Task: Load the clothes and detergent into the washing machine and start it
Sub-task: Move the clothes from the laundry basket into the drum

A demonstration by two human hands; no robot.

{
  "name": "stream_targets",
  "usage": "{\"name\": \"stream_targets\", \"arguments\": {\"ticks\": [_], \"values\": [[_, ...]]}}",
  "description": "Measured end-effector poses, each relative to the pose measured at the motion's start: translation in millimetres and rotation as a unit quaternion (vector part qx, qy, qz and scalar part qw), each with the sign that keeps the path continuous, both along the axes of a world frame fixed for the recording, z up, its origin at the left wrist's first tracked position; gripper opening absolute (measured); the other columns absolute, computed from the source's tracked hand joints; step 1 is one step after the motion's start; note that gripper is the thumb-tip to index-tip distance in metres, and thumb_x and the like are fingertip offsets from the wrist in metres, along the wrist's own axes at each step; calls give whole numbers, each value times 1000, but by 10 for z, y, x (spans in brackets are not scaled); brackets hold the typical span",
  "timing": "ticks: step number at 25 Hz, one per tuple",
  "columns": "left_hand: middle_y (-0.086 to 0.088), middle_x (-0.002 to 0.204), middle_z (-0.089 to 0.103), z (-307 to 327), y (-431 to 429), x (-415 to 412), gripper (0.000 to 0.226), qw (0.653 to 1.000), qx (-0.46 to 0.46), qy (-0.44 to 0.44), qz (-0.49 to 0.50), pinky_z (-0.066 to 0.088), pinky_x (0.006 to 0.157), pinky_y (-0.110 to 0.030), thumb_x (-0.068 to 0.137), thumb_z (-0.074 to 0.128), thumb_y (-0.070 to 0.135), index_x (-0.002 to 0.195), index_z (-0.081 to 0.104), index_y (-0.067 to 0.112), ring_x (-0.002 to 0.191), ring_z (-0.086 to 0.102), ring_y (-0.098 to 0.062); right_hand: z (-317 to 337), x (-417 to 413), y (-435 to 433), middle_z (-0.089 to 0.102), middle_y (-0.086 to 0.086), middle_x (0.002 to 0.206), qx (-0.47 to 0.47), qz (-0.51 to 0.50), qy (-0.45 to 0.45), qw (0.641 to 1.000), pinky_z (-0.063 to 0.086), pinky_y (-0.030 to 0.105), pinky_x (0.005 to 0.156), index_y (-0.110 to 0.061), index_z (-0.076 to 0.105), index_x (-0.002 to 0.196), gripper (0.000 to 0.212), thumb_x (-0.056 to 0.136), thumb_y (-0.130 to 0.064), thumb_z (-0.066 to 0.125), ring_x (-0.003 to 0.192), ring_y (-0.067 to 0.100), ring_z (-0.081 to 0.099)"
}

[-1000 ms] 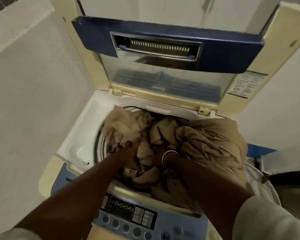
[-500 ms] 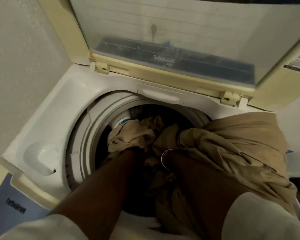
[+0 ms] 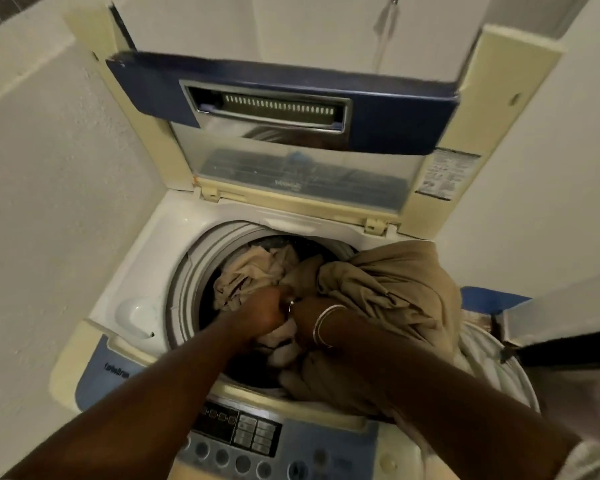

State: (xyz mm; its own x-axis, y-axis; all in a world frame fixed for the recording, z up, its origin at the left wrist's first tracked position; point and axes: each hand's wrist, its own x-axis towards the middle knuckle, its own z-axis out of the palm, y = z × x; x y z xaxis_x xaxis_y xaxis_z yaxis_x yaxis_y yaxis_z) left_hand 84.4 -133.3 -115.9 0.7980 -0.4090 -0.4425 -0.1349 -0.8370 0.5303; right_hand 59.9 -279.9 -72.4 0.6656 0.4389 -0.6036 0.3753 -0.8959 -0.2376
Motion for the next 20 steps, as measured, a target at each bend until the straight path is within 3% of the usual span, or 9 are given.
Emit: {"name": "stream_targets", "arguments": {"ticks": [3,6,9,11,13,15,17,20], "values": [[3,128,67,474,-243,-248,50,994,-101,4,36,51,102,-34,88,70,17,136,58,28,118,64,-15,246,-297,-478,63,9,124,77,-26,-150,985,47,35,93,-21,51,136,50,90,-41,56,113,29,61],[13,145,52,931,-541,-512,77,977,-213,32,-1,46,110,-38,81,81,39,147,41,39,131,52,-5,349,-616,-1064,41,2,151,100,-70,-230,966,30,49,114,-35,34,149,81,77,-70,49,140,28,35],[14,164,6,1137,-923,-697,131,983,-98,-22,-155,25,120,-35,56,87,68,157,6,44,150,13,-9,403,-926,-1701,6,4,165,140,-172,-218,950,10,54,119,-33,8,156,120,60,-88,55,151,29,6],[3,166,-20,1125,-1220,-743,149,968,0,-73,-238,14,123,-54,44,81,82,153,-15,49,154,-9,-26,378,-1030,-1963,-8,2,165,212,-272,-175,922,6,46,120,-31,-7,156,143,49,-87,69,152,25,1],[-4,160,-37,1053,-1503,-684,156,951,61,-91,-288,3,118,-68,41,82,81,150,-26,48,149,-27,-37,251,-1059,-2081,-9,3,165,252,-328,-129,901,4,41,121,-27,-14,155,153,45,-80,78,151,23,0],[-5,156,-44,1050,-1711,-583,161,939,104,-88,-316,0,113,-73,38,84,77,148,-30,47,145,-33,-39,85,-1047,-2178,5,2,164,271,-324,-85,902,15,46,123,-27,-10,156,152,43,-78,79,150,22,11],[-7,156,-44,1064,-1850,-493,163,931,131,-64,-334,9,115,-74,35,87,75,148,-28,49,147,-30,-41,-8,-1053,-2288,19,-1,161,277,-300,-19,913,28,46,119,-33,-5,154,148,42,-76,82,146,19,24],[-11,161,-32,1124,-1978,-461,151,926,157,-37,-340,21,117,-67,38,93,63,154,-2,47,149,-16,-48,-93,-1086,-2333,27,0,158,214,-245,10,946,29,45,119,-34,0,152,143,43,-70,86,143,21,30]]}}
